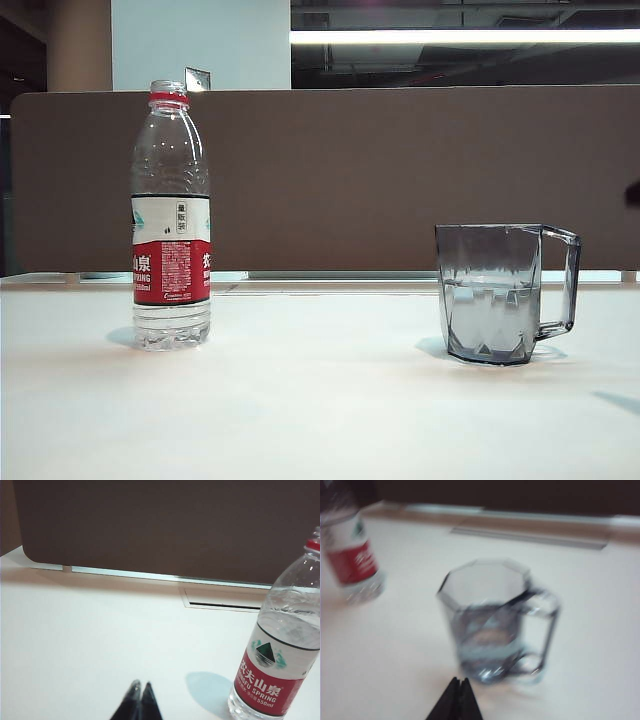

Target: Pick up the mineral water bottle with the left hand on the table and pour water into the mug until it's half full.

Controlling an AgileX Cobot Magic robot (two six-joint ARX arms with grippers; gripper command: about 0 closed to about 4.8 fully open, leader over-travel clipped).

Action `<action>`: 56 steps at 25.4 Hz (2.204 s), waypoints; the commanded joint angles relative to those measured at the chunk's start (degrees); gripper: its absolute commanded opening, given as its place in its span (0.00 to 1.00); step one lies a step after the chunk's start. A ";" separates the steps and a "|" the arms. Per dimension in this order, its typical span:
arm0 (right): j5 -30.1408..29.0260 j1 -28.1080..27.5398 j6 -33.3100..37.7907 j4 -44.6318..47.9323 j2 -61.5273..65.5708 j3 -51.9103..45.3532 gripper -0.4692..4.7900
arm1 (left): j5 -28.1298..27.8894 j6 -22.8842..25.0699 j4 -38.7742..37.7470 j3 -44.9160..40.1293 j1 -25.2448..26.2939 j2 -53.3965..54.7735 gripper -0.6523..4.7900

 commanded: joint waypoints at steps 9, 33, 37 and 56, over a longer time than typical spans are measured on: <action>0.11 -21.70 -1.36 6.03 -0.11 0.09 0.09 | 0.15 -0.15 0.74 0.31 0.04 0.02 0.11; -3.37 -32.68 -1.33 5.57 -0.11 0.07 0.09 | 0.15 -0.15 0.74 0.31 0.04 0.02 0.11; -3.37 -32.63 -1.33 4.94 -0.11 0.09 0.09 | 0.15 -0.15 0.76 0.31 0.04 0.02 0.11; -3.37 -32.63 -1.33 -0.63 -0.11 0.09 0.09 | 0.15 -0.15 0.76 0.31 0.04 0.02 0.11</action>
